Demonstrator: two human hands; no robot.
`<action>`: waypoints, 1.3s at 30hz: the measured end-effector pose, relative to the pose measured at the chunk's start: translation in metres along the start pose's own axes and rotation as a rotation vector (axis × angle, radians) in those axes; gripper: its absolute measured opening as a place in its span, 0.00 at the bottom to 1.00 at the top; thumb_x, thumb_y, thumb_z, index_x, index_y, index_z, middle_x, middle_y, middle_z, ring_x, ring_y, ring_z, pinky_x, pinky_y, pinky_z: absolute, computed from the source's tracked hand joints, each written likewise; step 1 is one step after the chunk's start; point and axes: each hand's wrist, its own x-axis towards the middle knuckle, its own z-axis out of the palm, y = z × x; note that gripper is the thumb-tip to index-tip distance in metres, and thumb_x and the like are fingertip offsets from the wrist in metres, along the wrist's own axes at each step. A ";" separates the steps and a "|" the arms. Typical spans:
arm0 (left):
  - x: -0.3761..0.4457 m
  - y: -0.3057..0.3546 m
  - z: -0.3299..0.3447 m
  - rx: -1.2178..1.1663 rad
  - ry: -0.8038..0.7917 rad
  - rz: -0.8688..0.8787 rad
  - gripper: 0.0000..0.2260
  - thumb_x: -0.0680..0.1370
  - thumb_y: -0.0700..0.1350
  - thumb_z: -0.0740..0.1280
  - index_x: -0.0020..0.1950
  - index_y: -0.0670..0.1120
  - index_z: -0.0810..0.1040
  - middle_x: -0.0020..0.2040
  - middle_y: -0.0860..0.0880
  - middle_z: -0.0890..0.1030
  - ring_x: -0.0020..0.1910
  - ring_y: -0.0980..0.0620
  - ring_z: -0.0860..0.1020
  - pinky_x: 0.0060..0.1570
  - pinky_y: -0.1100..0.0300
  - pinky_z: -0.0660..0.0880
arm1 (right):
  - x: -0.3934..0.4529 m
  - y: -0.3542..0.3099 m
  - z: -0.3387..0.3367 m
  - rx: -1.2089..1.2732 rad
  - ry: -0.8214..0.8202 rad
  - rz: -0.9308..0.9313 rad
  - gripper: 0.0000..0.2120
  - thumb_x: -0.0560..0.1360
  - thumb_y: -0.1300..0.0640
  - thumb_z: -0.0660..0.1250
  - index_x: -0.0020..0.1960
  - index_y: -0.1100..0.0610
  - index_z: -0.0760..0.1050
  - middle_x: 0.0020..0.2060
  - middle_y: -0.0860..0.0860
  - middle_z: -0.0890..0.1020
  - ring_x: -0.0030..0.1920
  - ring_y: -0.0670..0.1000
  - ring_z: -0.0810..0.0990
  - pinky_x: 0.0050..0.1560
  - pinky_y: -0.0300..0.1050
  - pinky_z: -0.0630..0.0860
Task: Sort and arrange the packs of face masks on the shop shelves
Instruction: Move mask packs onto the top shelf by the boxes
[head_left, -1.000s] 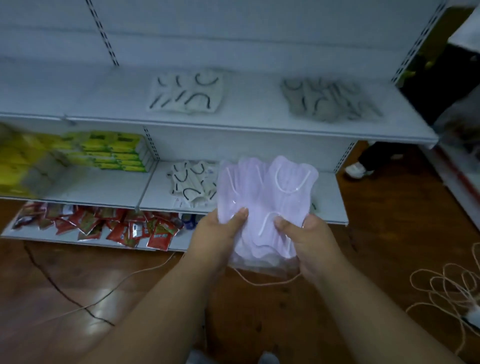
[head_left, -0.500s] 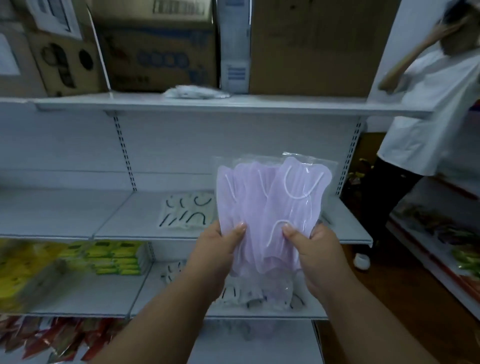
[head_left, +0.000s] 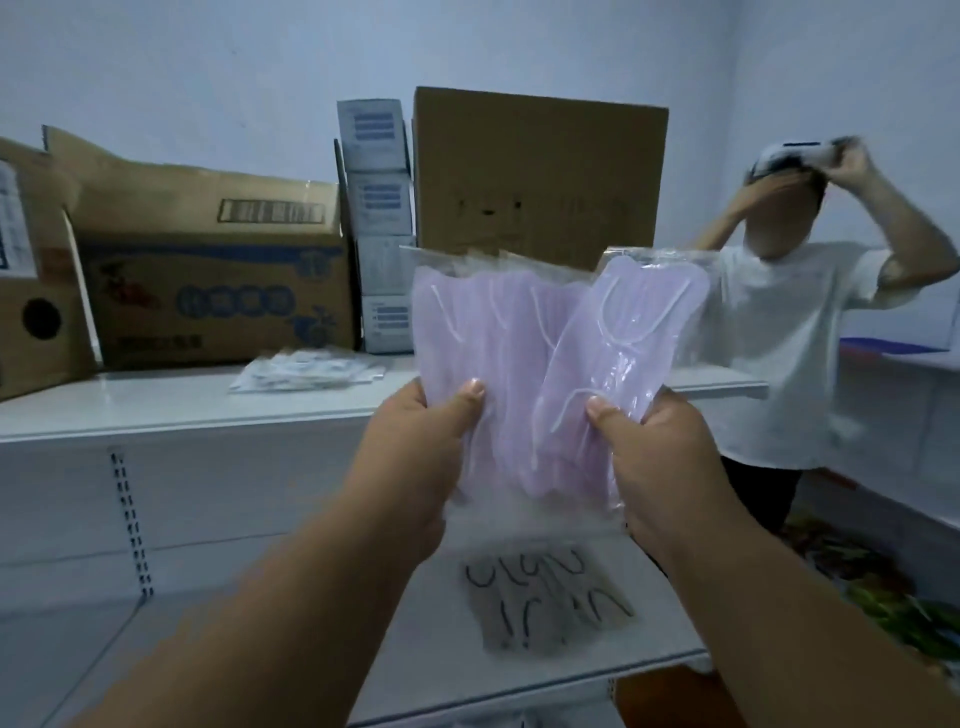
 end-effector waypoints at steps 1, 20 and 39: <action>0.013 0.005 0.010 0.027 0.004 0.019 0.08 0.81 0.45 0.67 0.60 0.46 0.80 0.45 0.47 0.86 0.33 0.49 0.83 0.23 0.62 0.72 | 0.019 -0.005 0.000 -0.019 -0.008 0.005 0.04 0.79 0.56 0.68 0.52 0.55 0.79 0.44 0.51 0.84 0.45 0.51 0.83 0.47 0.46 0.80; 0.227 -0.014 0.093 0.957 0.175 -0.168 0.05 0.74 0.39 0.72 0.48 0.41 0.79 0.48 0.42 0.82 0.47 0.43 0.82 0.49 0.52 0.82 | 0.274 0.022 0.038 -0.854 -0.514 -0.080 0.09 0.71 0.60 0.73 0.49 0.61 0.78 0.43 0.58 0.82 0.44 0.59 0.83 0.48 0.56 0.83; 0.158 -0.026 0.071 1.440 0.207 0.591 0.09 0.78 0.51 0.66 0.57 0.52 0.77 0.50 0.52 0.78 0.50 0.51 0.75 0.51 0.54 0.76 | 0.192 -0.002 0.036 -1.058 -0.392 -0.721 0.09 0.80 0.51 0.64 0.48 0.51 0.64 0.44 0.51 0.72 0.44 0.54 0.72 0.40 0.47 0.69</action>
